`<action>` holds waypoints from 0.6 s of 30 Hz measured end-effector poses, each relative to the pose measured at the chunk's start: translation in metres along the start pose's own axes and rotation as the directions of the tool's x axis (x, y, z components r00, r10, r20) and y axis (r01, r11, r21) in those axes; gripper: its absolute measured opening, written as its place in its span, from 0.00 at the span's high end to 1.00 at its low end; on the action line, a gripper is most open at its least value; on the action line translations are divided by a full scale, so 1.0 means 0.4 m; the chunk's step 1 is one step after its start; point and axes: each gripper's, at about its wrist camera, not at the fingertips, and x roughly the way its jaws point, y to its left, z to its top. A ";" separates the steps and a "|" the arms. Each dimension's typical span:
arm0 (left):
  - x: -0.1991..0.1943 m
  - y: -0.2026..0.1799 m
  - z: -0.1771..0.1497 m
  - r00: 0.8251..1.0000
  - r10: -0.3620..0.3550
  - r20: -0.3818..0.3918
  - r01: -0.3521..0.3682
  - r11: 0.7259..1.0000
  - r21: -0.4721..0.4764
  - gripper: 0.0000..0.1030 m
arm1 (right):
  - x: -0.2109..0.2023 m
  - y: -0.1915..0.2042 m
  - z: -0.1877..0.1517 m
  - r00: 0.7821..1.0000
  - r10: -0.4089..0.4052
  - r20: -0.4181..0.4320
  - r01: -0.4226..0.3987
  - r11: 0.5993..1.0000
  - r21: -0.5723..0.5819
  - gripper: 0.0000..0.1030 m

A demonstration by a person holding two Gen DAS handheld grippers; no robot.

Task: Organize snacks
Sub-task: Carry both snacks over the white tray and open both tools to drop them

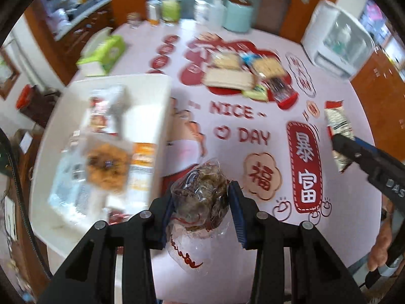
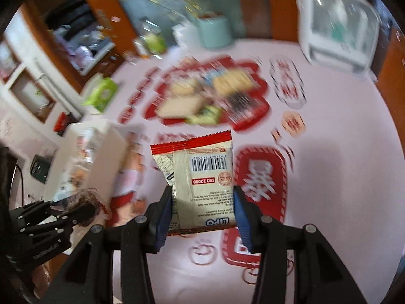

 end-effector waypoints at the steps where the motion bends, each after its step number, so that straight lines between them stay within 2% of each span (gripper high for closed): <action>1: -0.018 0.018 -0.006 1.000 0.012 0.014 -0.012 1.000 -0.008 0.63 | -0.017 0.024 0.003 1.000 0.008 0.020 -0.007 1.000 -0.020 0.55; 4: -0.068 0.086 -0.024 0.998 0.043 0.054 -0.040 0.998 -0.047 0.62 | -0.065 0.113 0.005 0.996 0.055 0.067 -0.049 0.995 -0.085 0.55; 9: -0.112 0.213 -0.045 0.995 0.051 0.086 -0.042 0.994 -0.103 0.62 | -0.089 0.288 -0.019 0.990 0.125 0.067 -0.108 0.971 -0.214 0.55; 15: -0.133 0.330 -0.060 0.995 0.053 0.089 -0.046 0.996 -0.078 0.62 | -0.057 0.461 -0.048 0.987 0.157 0.024 -0.146 0.956 -0.255 0.55; 18: -0.133 0.388 -0.065 0.994 0.055 0.095 -0.051 0.998 -0.040 0.62 | -0.035 0.535 -0.050 0.991 0.133 0.013 -0.125 0.958 -0.257 0.55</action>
